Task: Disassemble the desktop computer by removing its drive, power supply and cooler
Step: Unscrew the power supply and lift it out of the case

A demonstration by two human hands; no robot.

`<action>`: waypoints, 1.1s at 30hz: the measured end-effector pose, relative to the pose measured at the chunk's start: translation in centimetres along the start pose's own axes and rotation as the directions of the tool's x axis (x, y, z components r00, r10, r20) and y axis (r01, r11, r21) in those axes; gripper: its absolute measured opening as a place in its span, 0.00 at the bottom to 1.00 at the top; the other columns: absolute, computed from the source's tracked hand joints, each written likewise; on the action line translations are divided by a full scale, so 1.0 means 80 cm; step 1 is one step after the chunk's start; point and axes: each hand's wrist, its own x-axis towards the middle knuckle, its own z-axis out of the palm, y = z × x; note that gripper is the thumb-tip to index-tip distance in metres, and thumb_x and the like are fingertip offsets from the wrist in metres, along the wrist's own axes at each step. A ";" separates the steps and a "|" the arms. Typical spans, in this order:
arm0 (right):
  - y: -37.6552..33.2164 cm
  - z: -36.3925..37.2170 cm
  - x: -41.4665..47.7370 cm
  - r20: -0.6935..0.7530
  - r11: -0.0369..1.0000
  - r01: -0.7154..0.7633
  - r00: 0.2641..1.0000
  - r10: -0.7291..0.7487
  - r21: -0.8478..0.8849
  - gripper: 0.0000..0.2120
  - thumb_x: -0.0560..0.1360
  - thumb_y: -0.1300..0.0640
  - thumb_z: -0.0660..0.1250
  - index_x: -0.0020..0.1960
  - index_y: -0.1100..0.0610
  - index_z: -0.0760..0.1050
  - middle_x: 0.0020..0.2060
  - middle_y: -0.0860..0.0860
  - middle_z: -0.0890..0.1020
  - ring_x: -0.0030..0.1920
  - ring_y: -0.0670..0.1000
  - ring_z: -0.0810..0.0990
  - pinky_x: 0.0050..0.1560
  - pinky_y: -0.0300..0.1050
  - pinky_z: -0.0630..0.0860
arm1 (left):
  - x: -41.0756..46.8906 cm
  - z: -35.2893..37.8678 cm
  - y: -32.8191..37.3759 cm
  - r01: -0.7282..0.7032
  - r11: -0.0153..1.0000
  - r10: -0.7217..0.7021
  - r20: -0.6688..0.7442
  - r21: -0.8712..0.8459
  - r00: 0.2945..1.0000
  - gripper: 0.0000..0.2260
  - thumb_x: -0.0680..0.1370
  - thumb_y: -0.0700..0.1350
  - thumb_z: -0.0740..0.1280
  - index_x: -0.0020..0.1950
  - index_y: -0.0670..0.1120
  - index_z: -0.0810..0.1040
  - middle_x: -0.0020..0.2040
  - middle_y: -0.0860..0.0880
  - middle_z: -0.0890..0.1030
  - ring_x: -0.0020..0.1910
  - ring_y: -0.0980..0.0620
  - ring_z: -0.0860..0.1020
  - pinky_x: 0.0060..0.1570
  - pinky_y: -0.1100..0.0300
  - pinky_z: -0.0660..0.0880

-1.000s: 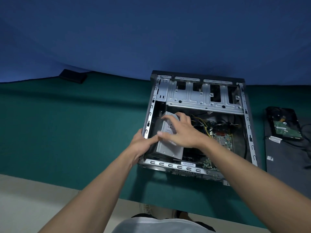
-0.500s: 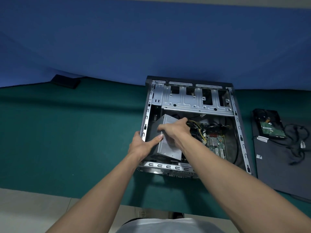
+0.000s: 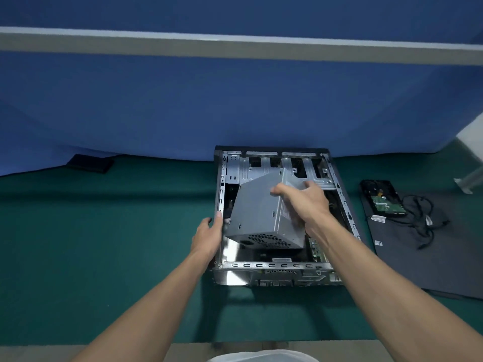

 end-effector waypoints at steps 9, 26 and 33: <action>0.015 -0.063 -0.046 -0.033 0.907 0.009 0.999 0.005 0.421 0.21 0.52 0.43 0.75 0.40 0.52 0.78 0.19 0.41 0.70 0.25 0.45 0.67 0.29 0.42 0.61 | -0.019 0.009 0.052 -0.225 0.970 0.235 0.127 -0.090 0.964 0.26 0.82 0.63 0.52 0.76 0.51 0.65 0.74 0.51 0.68 0.72 0.48 0.66 0.73 0.47 0.61; 0.045 -0.214 0.055 0.573 0.488 -0.414 0.785 -0.237 0.768 0.16 0.69 0.42 0.67 0.42 0.53 0.83 0.41 0.53 0.83 0.37 0.56 0.80 0.44 0.51 0.76 | -0.072 0.179 0.178 -0.277 0.924 0.328 0.175 -0.264 0.928 0.12 0.84 0.41 0.56 0.45 0.44 0.76 0.31 0.60 0.82 0.38 0.63 0.81 0.50 0.57 0.75; 0.071 -0.254 0.090 0.587 0.419 -0.447 0.747 -0.312 0.791 0.11 0.71 0.46 0.65 0.34 0.51 0.74 0.33 0.49 0.79 0.32 0.52 0.77 0.36 0.46 0.75 | -0.096 0.247 0.204 -0.340 0.924 0.361 0.108 -0.178 0.926 0.18 0.80 0.31 0.60 0.36 0.49 0.77 0.30 0.58 0.81 0.31 0.65 0.78 0.30 0.69 0.75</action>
